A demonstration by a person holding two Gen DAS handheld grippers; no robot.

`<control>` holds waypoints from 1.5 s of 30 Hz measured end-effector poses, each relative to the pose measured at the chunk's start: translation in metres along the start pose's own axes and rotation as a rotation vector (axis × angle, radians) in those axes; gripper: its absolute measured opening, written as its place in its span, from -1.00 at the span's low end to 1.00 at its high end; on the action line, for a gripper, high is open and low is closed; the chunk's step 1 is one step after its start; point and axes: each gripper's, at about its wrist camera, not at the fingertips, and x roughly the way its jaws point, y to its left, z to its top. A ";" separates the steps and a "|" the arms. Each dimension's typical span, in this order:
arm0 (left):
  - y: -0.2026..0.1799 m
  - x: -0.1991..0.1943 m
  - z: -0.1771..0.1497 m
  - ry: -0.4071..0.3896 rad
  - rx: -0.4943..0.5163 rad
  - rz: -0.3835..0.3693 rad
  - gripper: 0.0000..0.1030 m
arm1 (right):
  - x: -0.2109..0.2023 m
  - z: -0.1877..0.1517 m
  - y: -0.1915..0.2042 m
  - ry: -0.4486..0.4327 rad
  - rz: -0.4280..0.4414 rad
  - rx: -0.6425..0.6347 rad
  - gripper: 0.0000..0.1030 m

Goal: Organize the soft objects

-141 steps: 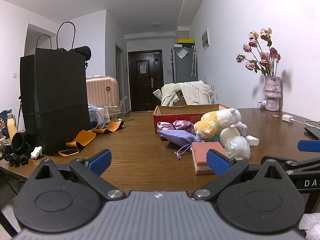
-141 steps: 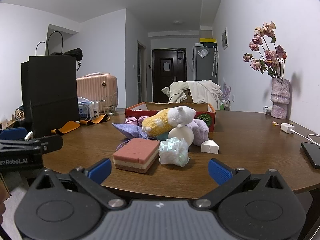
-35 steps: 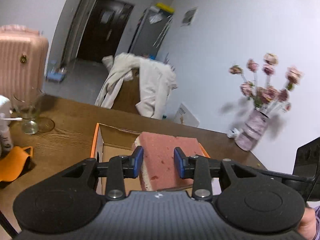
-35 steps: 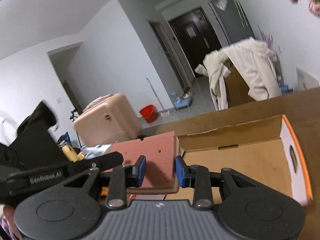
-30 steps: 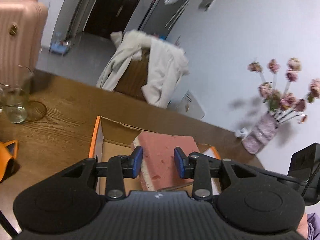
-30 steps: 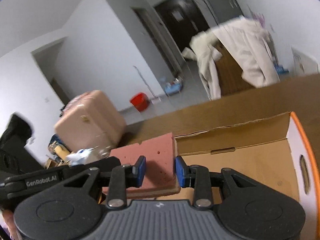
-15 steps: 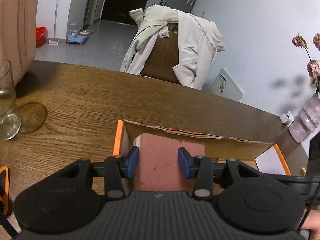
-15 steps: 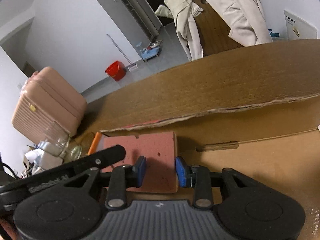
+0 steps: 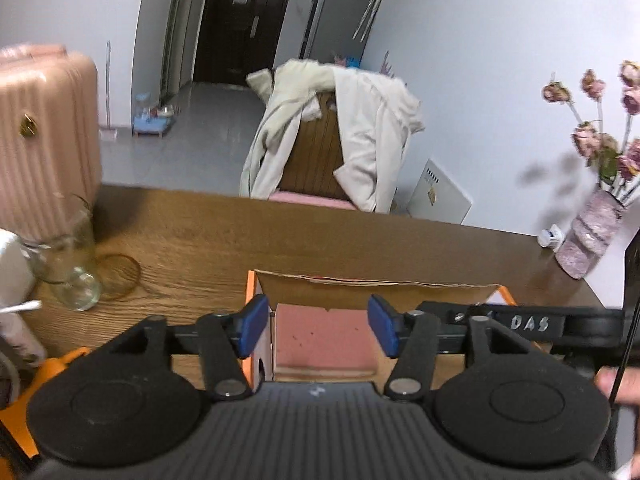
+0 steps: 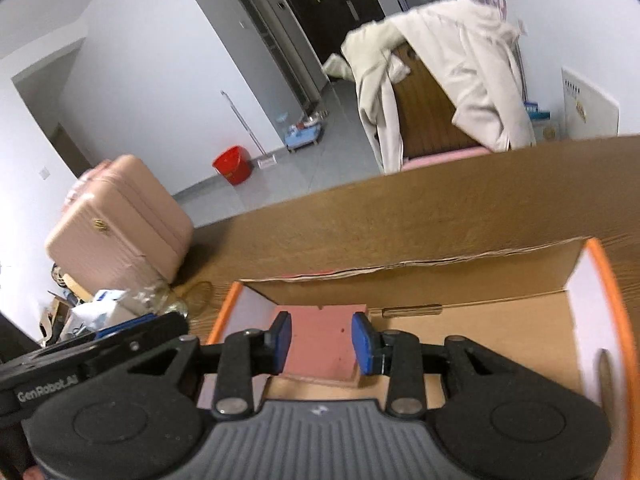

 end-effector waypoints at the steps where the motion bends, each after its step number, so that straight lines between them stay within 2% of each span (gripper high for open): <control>1: -0.005 -0.012 -0.002 -0.005 0.016 -0.001 0.18 | -0.014 -0.001 0.003 -0.008 0.000 -0.003 -0.36; 5: -0.023 -0.067 -0.012 -0.046 0.078 -0.004 0.44 | -0.068 -0.011 0.016 -0.049 0.004 -0.028 -0.33; 7: -0.031 -0.092 -0.019 -0.070 0.105 -0.009 0.46 | -0.094 -0.020 0.023 -0.070 0.006 -0.041 -0.31; 12: -0.045 -0.149 -0.047 -0.143 0.145 0.004 0.65 | -0.153 -0.051 0.040 -0.132 0.004 -0.094 -0.14; 14: -0.048 -0.169 -0.061 -0.167 0.159 0.010 0.68 | -0.174 -0.066 0.044 -0.162 0.004 -0.111 -0.02; 19: -0.049 -0.212 -0.102 -0.186 0.153 -0.019 0.75 | -0.219 -0.111 0.049 -0.220 -0.010 -0.141 0.08; 25: -0.045 -0.253 -0.151 -0.239 0.132 -0.005 0.85 | -0.267 -0.174 0.055 -0.329 -0.005 -0.203 0.28; 31: -0.046 -0.279 -0.206 -0.271 0.121 -0.022 0.93 | -0.300 -0.243 0.053 -0.393 -0.034 -0.247 0.50; 41: -0.058 -0.306 -0.308 -0.283 0.143 -0.032 1.00 | -0.320 -0.359 0.030 -0.458 -0.085 -0.217 0.65; 45: -0.060 -0.313 -0.335 -0.269 0.147 -0.043 1.00 | -0.321 -0.403 0.023 -0.450 -0.113 -0.193 0.66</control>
